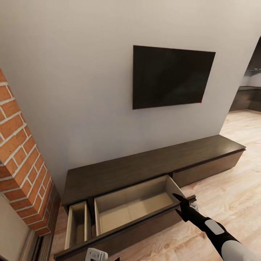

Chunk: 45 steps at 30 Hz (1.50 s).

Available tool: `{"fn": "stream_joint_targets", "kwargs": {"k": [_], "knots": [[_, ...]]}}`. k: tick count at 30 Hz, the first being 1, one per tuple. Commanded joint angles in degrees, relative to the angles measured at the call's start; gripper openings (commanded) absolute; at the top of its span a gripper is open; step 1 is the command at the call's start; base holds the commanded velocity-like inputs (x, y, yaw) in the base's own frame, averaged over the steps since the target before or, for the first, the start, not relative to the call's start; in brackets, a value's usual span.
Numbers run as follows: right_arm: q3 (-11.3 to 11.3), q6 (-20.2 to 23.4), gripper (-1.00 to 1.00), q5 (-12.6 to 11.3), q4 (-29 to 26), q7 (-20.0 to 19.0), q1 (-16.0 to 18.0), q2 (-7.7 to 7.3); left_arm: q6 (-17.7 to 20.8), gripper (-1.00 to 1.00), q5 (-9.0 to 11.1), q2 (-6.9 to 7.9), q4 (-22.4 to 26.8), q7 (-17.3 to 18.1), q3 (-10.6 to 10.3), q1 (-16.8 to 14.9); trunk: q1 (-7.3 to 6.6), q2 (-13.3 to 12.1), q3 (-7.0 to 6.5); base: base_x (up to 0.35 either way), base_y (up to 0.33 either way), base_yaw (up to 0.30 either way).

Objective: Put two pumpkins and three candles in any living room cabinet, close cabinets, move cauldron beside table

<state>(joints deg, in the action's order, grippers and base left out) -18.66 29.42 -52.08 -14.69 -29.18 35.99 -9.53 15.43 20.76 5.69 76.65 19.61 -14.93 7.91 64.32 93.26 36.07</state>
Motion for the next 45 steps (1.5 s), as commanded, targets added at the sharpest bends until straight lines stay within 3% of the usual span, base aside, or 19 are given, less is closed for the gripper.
{"fn": "stream_joint_targets", "kwargs": {"k": [1, 7, 17, 20, 22, 25, 30, 32, 36, 41, 45], "knots": [[-0.2, 0.4, 1.00, -0.2, 0.0, 0.0, 0.0, 0.01, 0.5, 1.00, 0.6, 0.03, 0.1, 0.0, 0.0, 0.0, -0.23, -0.4, -0.14, 0.000, 0.000, 0.000], [0.1, 0.1, 1.00, -0.1, -0.2, 0.0, 0.0, 0.07, 0.8, 1.00, 0.6, 0.03, -0.3, 0.0, 0.0, 0.0, -1.54, -2.8, -1.22, 0.000, 0.000, 0.000], [0.6, 0.0, 1.00, 0.5, -7.2, -0.1, -0.7, 0.46, 1.1, 1.00, 0.6, 0.03, -2.1, -0.1, 0.1, 0.0, -3.74, -6.8, -3.01, 0.000, 0.000, 0.000], [2.5, 0.0, 1.00, 3.8, -10.7, 0.2, -2.3, -0.03, 1.1, 1.00, 0.5, -0.02, -2.9, -0.3, 0.1, -0.1, -4.40, -8.0, -3.55, 0.000, 0.000, 0.000], [3.2, 0.3, 1.00, 9.2, -15.6, 3.4, -5.1, -0.30, 1.1, 1.00, 0.5, -0.05, -3.3, -1.1, 0.1, -0.1, -4.84, -8.8, -3.91, 0.000, 0.000, 0.000], [3.6, 0.6, 1.00, 15.2, -24.1, 15.1, -8.8, 0.05, 1.1, 1.00, 0.5, -0.06, -3.6, -1.9, 0.1, -0.1, -5.50, -10.0, -4.45, 0.000, 0.000, 0.000], [4.1, 0.2, 1.00, 17.3, -34.5, 30.7, -15.7, 0.50, 1.1, 1.00, 0.5, -0.06, -3.8, -3.6, 0.1, -0.1, -6.60, -12.0, -5.35, 0.000, 0.000, 0.000], [4.2, 0.1, 1.00, 17.5, -37.5, 35.1, -18.0, 0.93, 1.0, 1.00, 0.6, -0.06, -3.9, -4.4, 0.1, -0.1, -7.04, -12.8, -5.71, 0.000, 0.000, 0.000], [5.1, -0.1, 1.00, 17.7, -40.2, 39.7, -20.3, 2.50, 1.0, 1.00, 0.6, -0.11, -3.9, -6.1, 0.1, -0.1, -7.91, -14.4, -6.43, 0.000, 0.000, 0.000], [5.5, -1.8, 1.00, 17.8, -40.9, 41.1, -21.9, 4.19, 1.0, 1.00, 0.5, -0.14, -4.0, -10.9, -0.2, -0.1, -9.01, -16.4, -7.32, 0.000, 0.000, 0.000], [5.5, -2.8, 1.00, 17.7, -41.0, 41.3, -22.9, 4.59, 0.9, 1.00, 0.5, -0.35, -4.5, -12.5, -0.4, -0.1, -9.89, -18.0, -8.04, 0.000, 0.000, 0.000]]}}
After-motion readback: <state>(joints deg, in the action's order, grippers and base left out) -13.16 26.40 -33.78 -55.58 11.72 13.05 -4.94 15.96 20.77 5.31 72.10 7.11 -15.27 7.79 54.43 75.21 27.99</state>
